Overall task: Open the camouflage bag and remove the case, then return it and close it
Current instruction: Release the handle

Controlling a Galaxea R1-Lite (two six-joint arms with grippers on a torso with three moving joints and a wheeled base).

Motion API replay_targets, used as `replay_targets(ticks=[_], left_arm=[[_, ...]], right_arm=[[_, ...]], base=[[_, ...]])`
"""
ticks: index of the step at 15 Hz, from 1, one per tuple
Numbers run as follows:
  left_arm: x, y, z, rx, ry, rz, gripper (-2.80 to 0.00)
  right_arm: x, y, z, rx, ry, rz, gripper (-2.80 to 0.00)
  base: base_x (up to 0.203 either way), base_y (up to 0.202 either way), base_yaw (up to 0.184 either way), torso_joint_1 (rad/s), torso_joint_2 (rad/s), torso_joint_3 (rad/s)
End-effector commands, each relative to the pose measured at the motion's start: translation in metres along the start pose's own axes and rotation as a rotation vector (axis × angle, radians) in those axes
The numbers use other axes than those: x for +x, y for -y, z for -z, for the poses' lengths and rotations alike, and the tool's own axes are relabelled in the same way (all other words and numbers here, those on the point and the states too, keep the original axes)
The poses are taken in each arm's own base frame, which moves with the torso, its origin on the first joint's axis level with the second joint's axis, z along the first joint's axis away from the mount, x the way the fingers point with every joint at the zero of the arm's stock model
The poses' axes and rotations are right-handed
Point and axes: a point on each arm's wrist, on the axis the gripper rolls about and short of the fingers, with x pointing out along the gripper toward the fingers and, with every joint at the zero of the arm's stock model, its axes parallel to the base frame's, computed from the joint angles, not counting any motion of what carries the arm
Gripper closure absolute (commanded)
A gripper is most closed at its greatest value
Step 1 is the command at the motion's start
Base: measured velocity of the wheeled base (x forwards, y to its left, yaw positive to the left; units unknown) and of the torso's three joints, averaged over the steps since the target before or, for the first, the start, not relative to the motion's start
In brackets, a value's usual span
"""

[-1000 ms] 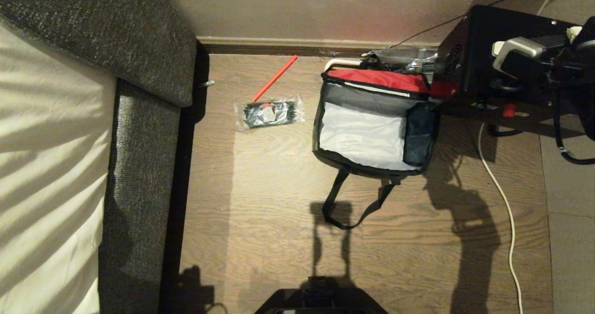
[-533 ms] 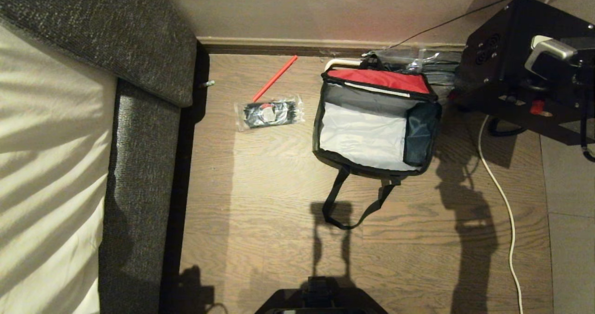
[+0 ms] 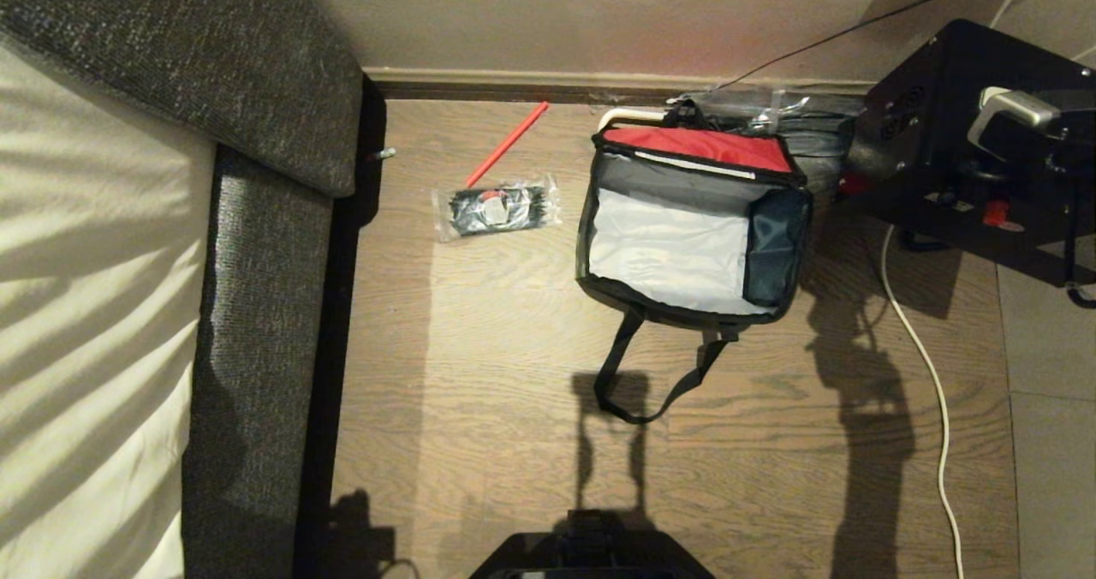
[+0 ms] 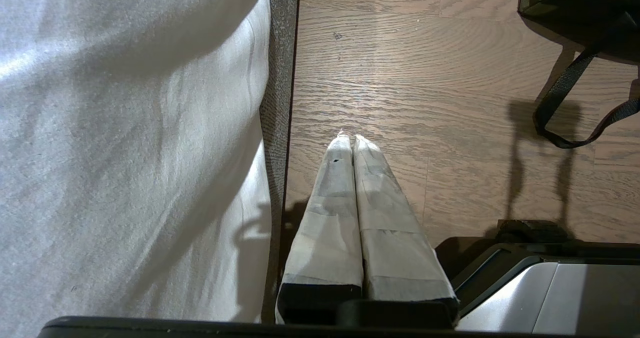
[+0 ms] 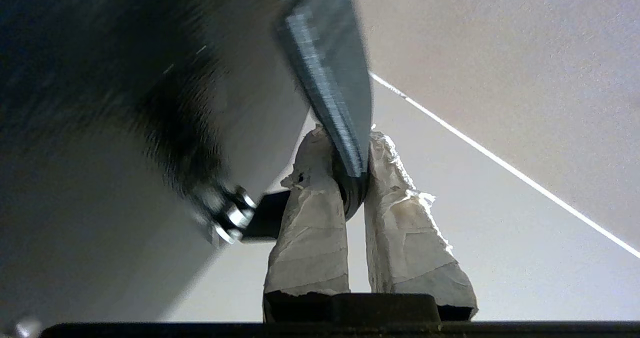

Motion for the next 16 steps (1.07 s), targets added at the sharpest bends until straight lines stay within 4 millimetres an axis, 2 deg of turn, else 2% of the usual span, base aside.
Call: replay_targets(ticks=[1,7,16], left_arm=[[0.000,0.000,0.000,0.000,0.000,0.000,0.00],[0.000,0.000,0.000,0.000,0.000,0.000,0.00],[0.000,0.000,0.000,0.000,0.000,0.000,0.00]], right_arm=[[0.001,-0.008,-0.001,-0.024,-0.006,-0.018,0.00],[0.008,-0.021,-0.004,-0.044,-0.011,-0.044,0.00],[0.030,-0.061,-0.023,-0.073,-0.010,-0.088,0.00]], base=[[0.000,0.000,0.000,0.000,0.00,0.000],[0.000,0.000,0.000,0.000,0.00,0.000],[0.000,0.000,0.000,0.000,0.00,0.000]])
